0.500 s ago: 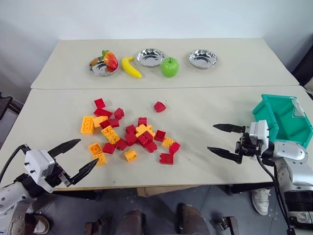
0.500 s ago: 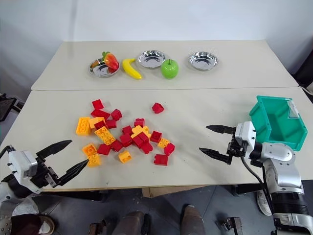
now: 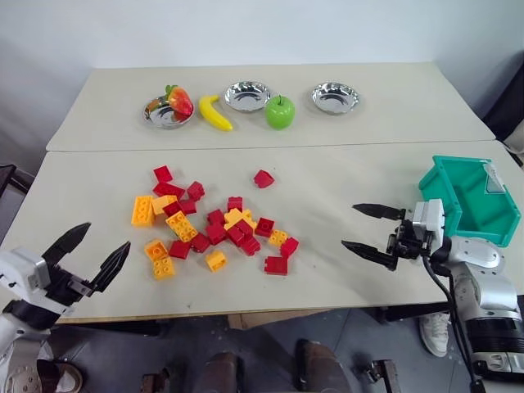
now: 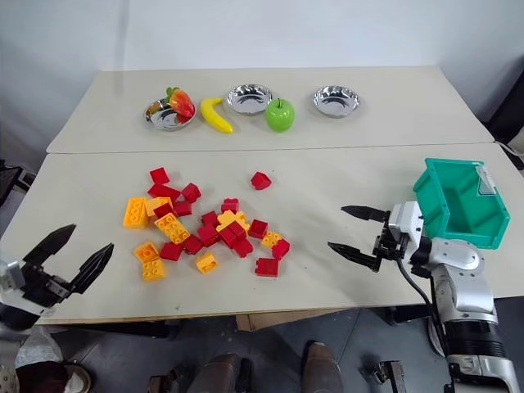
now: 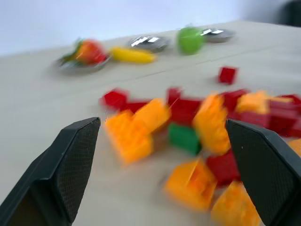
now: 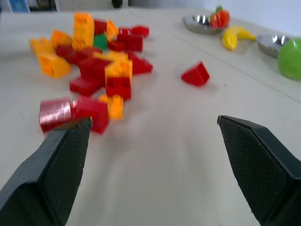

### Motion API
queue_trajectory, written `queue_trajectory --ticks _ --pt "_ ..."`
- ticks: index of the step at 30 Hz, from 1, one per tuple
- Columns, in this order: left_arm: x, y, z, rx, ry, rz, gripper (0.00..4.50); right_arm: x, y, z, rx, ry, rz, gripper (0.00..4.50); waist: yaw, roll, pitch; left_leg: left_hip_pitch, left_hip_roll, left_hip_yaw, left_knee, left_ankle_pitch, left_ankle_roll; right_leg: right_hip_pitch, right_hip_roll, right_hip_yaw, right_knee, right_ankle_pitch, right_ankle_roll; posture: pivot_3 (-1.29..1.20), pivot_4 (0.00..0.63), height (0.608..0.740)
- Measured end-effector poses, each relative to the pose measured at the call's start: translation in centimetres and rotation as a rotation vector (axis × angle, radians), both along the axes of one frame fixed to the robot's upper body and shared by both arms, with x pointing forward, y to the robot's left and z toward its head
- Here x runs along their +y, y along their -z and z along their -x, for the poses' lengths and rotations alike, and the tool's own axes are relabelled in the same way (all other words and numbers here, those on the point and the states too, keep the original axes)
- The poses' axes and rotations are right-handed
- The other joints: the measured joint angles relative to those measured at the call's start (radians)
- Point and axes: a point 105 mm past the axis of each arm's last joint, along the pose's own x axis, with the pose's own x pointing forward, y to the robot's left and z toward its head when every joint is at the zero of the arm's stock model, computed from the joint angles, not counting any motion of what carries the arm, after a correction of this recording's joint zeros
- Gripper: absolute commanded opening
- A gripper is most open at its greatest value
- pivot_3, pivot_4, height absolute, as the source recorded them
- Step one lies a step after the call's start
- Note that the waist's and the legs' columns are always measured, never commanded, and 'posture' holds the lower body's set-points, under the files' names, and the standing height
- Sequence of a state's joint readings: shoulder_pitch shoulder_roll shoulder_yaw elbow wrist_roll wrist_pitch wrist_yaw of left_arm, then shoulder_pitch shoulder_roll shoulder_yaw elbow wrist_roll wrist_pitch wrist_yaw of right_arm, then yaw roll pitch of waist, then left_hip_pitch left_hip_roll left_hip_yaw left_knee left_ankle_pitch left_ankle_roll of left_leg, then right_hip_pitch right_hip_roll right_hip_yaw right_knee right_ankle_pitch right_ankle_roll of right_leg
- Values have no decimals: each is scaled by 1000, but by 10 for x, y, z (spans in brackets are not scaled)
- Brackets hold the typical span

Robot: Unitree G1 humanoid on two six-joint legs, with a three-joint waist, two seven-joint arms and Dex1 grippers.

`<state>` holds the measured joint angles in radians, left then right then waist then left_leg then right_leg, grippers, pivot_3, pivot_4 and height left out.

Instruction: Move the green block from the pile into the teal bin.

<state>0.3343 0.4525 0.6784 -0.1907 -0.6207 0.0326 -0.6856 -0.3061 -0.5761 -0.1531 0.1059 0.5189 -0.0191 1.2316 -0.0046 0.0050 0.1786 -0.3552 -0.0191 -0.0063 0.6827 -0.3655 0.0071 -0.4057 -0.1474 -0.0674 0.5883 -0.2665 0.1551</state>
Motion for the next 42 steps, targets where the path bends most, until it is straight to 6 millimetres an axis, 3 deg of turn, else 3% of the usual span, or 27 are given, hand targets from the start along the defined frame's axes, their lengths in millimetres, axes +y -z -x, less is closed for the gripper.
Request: queue_trajectory --ticks 3,5,9,13,14,17,21,26,29,34,39,42 --pt "30 14 17 14 -169 35 4500 16 -19 -2 -61 -15 -65 4464 3 -1 0 0 0 0 0 -1 0 0 0 0 0 0 0 0 150 740" --pt "40 20 32 30 -231 37 4500 24 -23 -1 -77 -30 -80 4464 7 -2 -1 0 1 -1 0 -2 1 0 -2 0 0 0 0 0 150 740" --pt "35 34 50 83 -213 31 4500 37 -20 3 -70 -81 -72 4464 8 -3 -1 0 2 0 1 -3 4 0 -3 0 -2 0 0 0 150 740" --pt "22 26 45 69 -132 13 4500 36 -18 2 -64 -79 -71 4464 6 -3 -2 0 3 1 1 -4 3 0 -2 -1 -2 0 0 0 150 740" --pt "17 23 43 63 -101 6 4318 35 -17 2 -62 -77 -67 4490 5 -3 -2 0 3 1 1 -4 3 0 -2 -1 -2 0 0 0 150 740" --pt "-23 2 25 75 171 -96 3634 22 -11 -2 -39 -45 -20 4500 6 -3 -2 0 3 1 1 -4 3 0 -3 0 -1 0 0 0 150 740" --pt "-74 -1 8 137 521 -203 2425 3 -6 1 -30 -15 32 4500 3 -1 -1 0 0 3 1 -5 4 0 -1 -1 -1 0 0 0 150 740" --pt "-113 1 -25 162 771 -256 911 2 -4 4 -34 -19 43 4500 2 0 0 1 0 5 1 -4 3 -1 0 -1 1 0 0 0 150 740" --pt "-123 6 -45 204 829 -263 23 4 -5 6 -46 -12 42 4500 0 0 0 1 0 7 1 -4 3 -3 0 -1 3 0 0 0 150 740" --pt "-113 4 -86 238 761 -300 23 6 -9 9 -68 14 31 4500 3 0 0 0 0 16 2 -4 3 -3 0 -3 3 0 0 0 150 740" --pt "-116 -24 -129 135 637 -184 23 8 -12 9 -83 32 19 4500 6 -1 0 0 0 15 4 -4 3 -3 0 -4 3 0 1 0 150 740" --pt "-104 -39 -151 99 514 -125 23 11 -12 10 -86 33 8 4500 3 -1 0 0 0 15 5 -4 3 -2 0 -5 4 0 1 0 150 740"
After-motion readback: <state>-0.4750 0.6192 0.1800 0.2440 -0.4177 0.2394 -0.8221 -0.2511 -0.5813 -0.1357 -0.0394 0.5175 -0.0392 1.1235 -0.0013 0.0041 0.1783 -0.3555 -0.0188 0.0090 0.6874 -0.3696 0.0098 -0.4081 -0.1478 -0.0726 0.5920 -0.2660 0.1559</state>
